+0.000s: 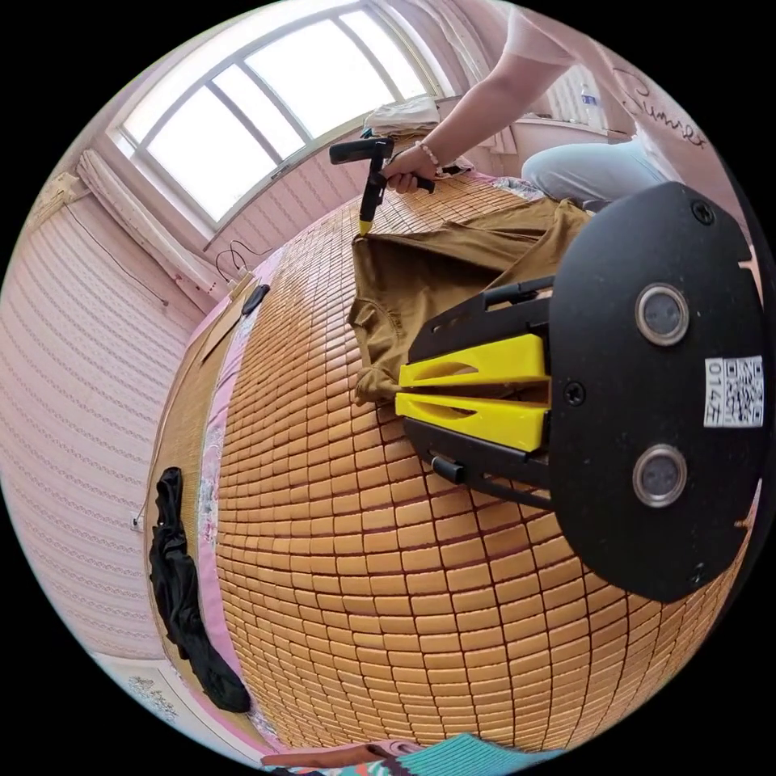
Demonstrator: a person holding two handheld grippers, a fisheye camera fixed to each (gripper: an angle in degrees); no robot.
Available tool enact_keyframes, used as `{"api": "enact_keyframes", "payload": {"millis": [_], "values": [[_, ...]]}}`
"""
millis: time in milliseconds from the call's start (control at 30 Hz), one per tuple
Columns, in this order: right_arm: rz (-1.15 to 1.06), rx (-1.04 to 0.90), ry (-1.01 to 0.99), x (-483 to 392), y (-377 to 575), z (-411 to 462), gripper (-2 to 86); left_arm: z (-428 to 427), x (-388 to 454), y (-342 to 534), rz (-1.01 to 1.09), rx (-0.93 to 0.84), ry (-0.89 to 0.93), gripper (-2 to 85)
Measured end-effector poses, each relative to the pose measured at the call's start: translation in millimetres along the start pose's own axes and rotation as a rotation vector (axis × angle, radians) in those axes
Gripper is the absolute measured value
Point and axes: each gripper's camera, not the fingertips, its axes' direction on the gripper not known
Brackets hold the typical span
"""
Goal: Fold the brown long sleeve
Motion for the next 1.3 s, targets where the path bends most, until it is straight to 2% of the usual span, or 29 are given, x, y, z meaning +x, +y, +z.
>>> {"api": "enact_keyframes", "payload": {"millis": [267, 500, 700, 867, 1067, 1167, 1300], "values": [[-0.111, 0.102, 0.058, -32, -39, -74, -0.3, -64, 29, -46, 0.118, 0.097, -0.085, -1.0], [-0.073, 0.065, 0.132, -29, -64, -63, -0.3, -53, 19, -71, 0.047, 0.054, -0.122, -1.0], [-0.035, 0.164, 0.086, -19, -87, -83, -0.3, -73, 20, -92, 0.046, 0.165, -0.151, -1.0], [-0.034, 0.087, 0.108, -10, -96, -65, -0.2, -57, 11, -95, 0.031, 0.092, -0.16, -1.0], [-0.151, 0.099, 0.003, -19, -37, -75, -0.1, -82, 7, -50, 0.07, 0.109, -0.076, -1.0], [-0.237, 0.106, -0.054, -31, 22, -90, 0.0, -107, 15, 1, 0.146, 0.089, 0.019, -1.0], [-0.195, 0.005, -0.071, -27, 99, -72, 0.0, -107, 27, 109, 0.159, 0.056, 0.102, -0.9]]}}
